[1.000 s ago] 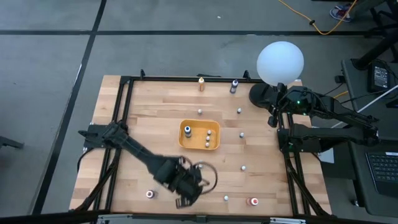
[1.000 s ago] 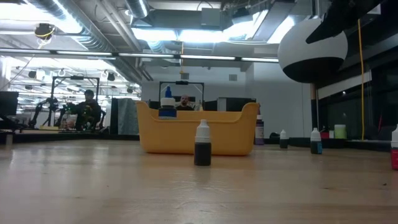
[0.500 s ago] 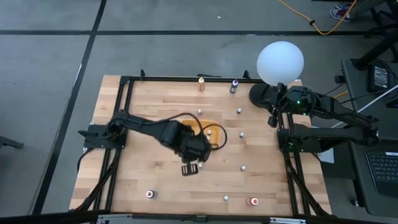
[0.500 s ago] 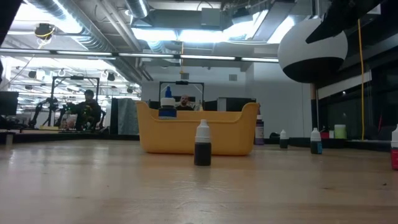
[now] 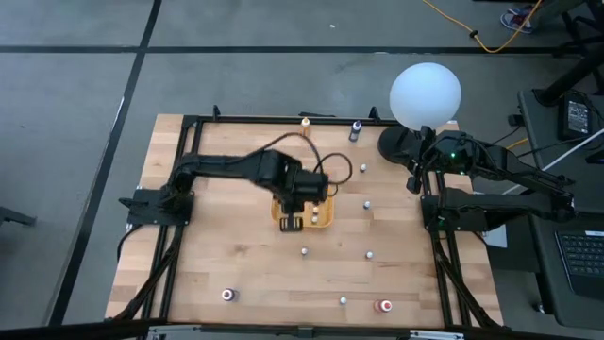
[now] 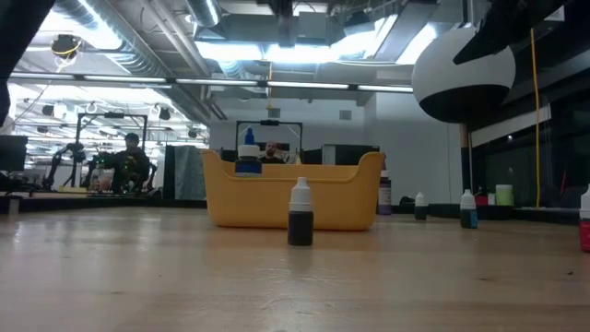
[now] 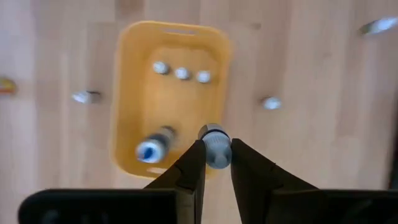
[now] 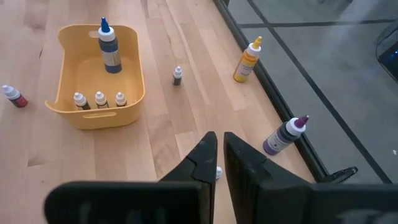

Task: Pick & Place food coloring
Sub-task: Put the black food coloring bottle into the yellow bin

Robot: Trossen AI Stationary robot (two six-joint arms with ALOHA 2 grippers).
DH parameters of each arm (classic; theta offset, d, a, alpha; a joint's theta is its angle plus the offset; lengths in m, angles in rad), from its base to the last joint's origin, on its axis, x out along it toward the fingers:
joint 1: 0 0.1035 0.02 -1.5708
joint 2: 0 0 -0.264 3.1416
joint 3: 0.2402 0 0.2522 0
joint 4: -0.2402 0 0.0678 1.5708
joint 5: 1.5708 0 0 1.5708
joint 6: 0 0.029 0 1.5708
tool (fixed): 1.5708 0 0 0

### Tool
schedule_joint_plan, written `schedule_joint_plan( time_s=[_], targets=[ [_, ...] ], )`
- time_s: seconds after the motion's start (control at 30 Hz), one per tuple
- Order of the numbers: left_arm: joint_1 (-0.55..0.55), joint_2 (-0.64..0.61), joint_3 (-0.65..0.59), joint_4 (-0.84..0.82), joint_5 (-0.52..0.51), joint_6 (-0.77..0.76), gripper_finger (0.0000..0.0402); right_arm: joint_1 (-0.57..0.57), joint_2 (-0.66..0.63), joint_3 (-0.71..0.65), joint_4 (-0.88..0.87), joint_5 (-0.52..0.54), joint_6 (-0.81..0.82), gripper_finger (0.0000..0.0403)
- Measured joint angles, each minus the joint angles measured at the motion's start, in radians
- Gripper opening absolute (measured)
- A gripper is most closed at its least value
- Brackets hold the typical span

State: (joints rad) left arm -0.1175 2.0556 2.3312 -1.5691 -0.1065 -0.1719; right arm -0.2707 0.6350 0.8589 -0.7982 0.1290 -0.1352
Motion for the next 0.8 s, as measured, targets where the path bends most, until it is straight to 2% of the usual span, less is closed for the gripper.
schedule_joint_plan(
  time_s=[0.17,0.33,0.6,0.8],
  targets=[
    [0.1,0.001,-0.112,0.109,0.083,0.196,0.0058,0.0,0.0,0.0,-0.002,0.0,0.0,0.0034],
    [0.169,0.001,-0.221,0.201,0.087,0.341,0.0058,0.0,0.0,0.0,-0.005,0.0,0.0,0.0034],
    [0.217,0.0,-0.399,0.369,0.131,0.467,0.0058,0.0,0.0,0.0,-0.005,0.0,0.002,0.0034],
    [0.218,0.001,-0.508,0.49,0.132,0.492,0.0058,0.0,0.0,0.0,-0.006,0.0,0.002,0.0034]
  ],
)
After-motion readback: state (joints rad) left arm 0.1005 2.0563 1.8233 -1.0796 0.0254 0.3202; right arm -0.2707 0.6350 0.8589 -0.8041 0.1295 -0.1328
